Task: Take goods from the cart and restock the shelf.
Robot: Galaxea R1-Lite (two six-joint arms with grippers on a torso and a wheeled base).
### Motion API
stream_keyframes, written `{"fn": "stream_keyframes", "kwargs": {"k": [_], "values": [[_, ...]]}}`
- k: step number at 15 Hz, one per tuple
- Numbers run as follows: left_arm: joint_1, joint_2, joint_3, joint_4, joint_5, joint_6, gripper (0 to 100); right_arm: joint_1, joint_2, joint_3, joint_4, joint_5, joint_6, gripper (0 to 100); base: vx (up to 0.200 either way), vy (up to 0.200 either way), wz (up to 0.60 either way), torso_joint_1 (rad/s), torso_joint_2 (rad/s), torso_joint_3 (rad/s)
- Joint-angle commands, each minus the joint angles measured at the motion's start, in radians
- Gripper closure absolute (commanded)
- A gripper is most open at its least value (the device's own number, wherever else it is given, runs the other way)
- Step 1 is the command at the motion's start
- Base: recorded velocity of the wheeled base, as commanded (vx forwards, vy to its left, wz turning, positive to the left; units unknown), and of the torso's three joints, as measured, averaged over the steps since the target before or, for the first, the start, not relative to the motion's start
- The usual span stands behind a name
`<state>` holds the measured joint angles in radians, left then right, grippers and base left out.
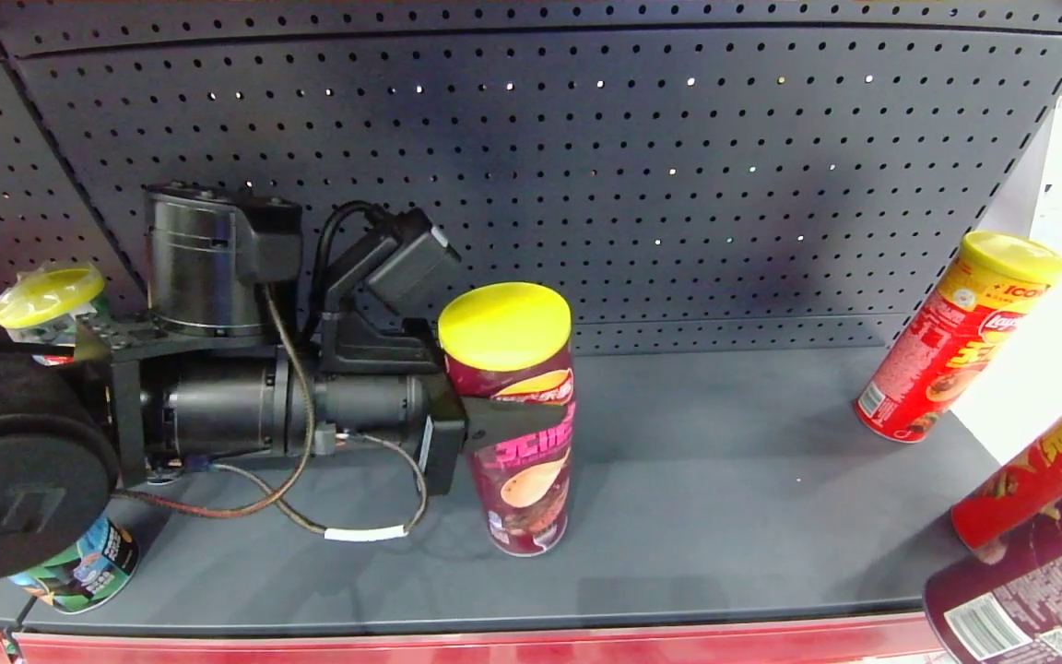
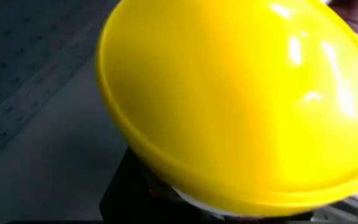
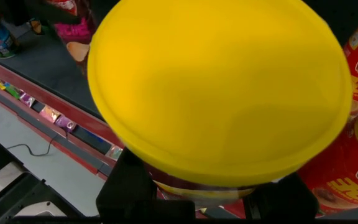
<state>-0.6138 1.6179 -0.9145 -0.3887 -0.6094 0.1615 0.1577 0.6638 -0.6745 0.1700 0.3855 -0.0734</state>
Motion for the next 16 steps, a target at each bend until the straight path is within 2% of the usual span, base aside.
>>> {"fn": "stream_keyframes", "kwargs": {"k": [1, 2, 3, 4, 6, 7, 8, 9, 14, 16], "values": [[0.017, -0.018, 0.028, -0.004, -0.032, 0.03, 100, 0.002, 0.003, -0.004, 0.0, 0.001, 0.0, 100, 0.0, 0.0, 0.0, 0.0, 0.0, 0.0], [0.034, 0.004, 0.04, -0.006, -0.073, 0.093, 100, 0.002, 0.002, -0.005, 0.0, 0.001, 0.0, 100, 0.0, 0.0, 0.0, 0.0, 0.0, 0.0], [0.037, 0.01, 0.046, -0.004, -0.11, 0.116, 100, 0.002, 0.002, -0.013, 0.002, 0.001, 0.0, 100, 0.0, 0.0, 0.0, 0.0, 0.0, 0.0], [0.039, 0.01, 0.048, -0.004, -0.121, 0.121, 100, 0.002, 0.002, -0.016, 0.005, 0.001, 0.0, 100, 0.0, 0.0, 0.0, 0.0, 0.0, 0.0], [0.048, 0.028, 0.057, -0.006, -0.145, 0.153, 100, 0.002, 0.025, -0.043, 0.005, 0.001, 0.0, 100, 0.0, 0.0, 0.0, 0.0, 0.0, 0.0], [0.057, 0.037, 0.06, -0.007, -0.165, 0.174, 100, 0.002, 0.04, -0.057, 0.005, 0.001, 0.0, 100, 0.0, 0.0, 0.0, 0.0, 0.0, 0.0], [0.066, 0.04, 0.074, -0.006, -0.19, 0.21, 100, 0.003, 0.053, -0.07, 0.002, 0.003, 0.0, 100, 0.0, 0.0, 0.0, 0.0, 0.0, 0.0], [0.066, 0.039, 0.092, -0.006, -0.202, 0.225, 100, 0.003, 0.06, -0.079, 0.002, 0.003, 0.0, 100, 0.0, 0.0, 0.0, 0.0, 0.0, 0.0], [0.066, 0.017, 0.105, -0.007, -0.267, 0.227, 100, 0.005, 0.085, -0.083, 0.0, 0.001, 0.0, 100, 0.0, 0.0, 0.0, 0.0, 0.0, 0.0], [0.066, 0.011, 0.112, -0.006, -0.274, 0.227, 100, 0.003, 0.088, -0.083, 0.0, 0.001, 0.0, 100, 0.0, 0.0, 0.0, 0.0, 0.0, 0.0]]}}
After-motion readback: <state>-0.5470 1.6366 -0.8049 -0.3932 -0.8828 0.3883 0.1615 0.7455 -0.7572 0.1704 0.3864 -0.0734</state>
